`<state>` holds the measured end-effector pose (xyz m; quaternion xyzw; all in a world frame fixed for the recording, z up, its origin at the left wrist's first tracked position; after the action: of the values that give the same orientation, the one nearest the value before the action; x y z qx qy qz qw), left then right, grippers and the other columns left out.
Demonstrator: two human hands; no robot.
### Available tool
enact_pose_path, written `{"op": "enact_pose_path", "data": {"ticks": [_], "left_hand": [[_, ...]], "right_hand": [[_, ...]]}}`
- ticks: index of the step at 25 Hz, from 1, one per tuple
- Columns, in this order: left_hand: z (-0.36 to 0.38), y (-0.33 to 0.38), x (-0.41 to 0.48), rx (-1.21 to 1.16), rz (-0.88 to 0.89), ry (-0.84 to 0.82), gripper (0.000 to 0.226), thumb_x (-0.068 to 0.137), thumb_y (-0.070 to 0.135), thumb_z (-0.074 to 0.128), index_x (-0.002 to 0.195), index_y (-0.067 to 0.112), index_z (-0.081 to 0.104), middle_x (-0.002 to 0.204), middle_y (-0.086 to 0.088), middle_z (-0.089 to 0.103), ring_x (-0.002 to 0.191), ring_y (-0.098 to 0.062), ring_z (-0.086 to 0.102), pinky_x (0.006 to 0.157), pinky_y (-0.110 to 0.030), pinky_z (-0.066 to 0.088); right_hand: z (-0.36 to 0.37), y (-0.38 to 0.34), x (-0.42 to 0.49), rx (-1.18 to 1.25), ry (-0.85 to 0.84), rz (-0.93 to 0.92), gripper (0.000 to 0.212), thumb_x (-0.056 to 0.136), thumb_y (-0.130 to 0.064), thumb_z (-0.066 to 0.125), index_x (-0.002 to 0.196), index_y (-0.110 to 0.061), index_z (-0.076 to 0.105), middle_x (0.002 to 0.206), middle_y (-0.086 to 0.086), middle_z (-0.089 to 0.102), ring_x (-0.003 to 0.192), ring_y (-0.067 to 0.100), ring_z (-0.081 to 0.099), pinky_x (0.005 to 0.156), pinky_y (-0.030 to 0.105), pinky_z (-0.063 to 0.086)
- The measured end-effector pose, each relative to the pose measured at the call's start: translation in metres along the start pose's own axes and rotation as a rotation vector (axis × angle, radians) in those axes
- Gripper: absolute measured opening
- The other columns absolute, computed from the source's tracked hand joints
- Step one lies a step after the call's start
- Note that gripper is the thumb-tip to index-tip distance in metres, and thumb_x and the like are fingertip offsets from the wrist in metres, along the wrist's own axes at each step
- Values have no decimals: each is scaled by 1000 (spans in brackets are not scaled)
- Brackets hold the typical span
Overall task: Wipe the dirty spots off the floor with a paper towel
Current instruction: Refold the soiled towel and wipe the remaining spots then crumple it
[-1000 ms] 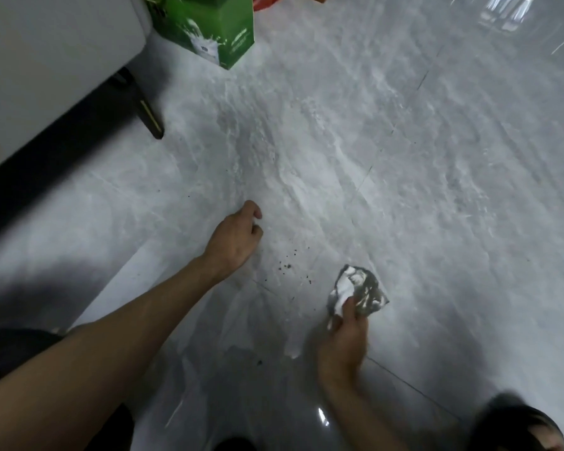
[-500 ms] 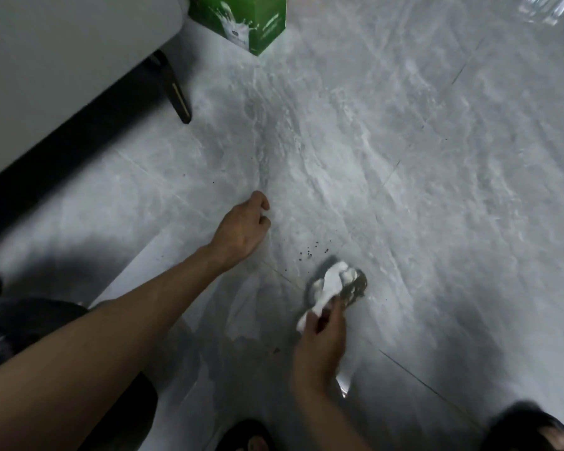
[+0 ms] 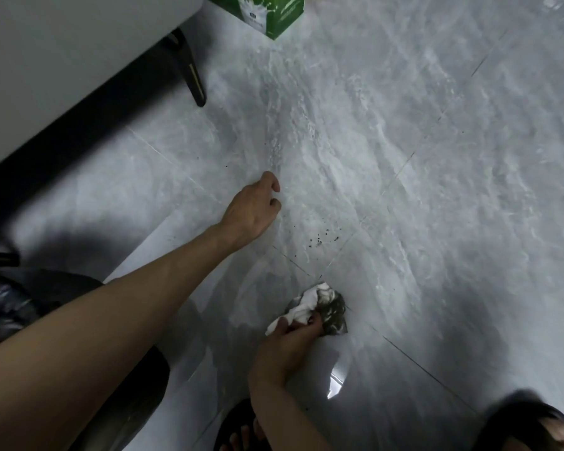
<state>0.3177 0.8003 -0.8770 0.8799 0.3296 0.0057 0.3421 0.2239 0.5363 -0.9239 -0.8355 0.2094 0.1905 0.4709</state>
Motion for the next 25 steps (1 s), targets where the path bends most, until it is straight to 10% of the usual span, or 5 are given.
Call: {"op": "enact_pose_path", "data": {"ticks": [15,25], "left_hand": [[-9,-31,-9,45,-124,154,9,91,17,50,99,15,46,91,-2,55,75,-18,55,64,-28,40],[-9,-21,-12,26,55,110,31,85,13,55,113,21,46,94,-2,62,84,-20,61,70,-24,42]], "right_hand": [[-69,-107,137,-136,91,-408,59,89,6,52,142,-12,38,126,18,58,109,34,58,91,40,48],[66,-148,110,-465,-471,-771,56,92,2,48,146,-11,39,146,16,41,129,29,44,99,16,28]]}}
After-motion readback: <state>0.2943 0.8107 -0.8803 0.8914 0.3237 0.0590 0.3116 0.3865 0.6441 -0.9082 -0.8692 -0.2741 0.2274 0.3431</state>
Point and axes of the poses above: each hand's wrist, its own x-axis towards the middle knuckle, its own z-axis out of the palm, y = z × x, the point moved 10 cm from there along x, towards the middle knuckle
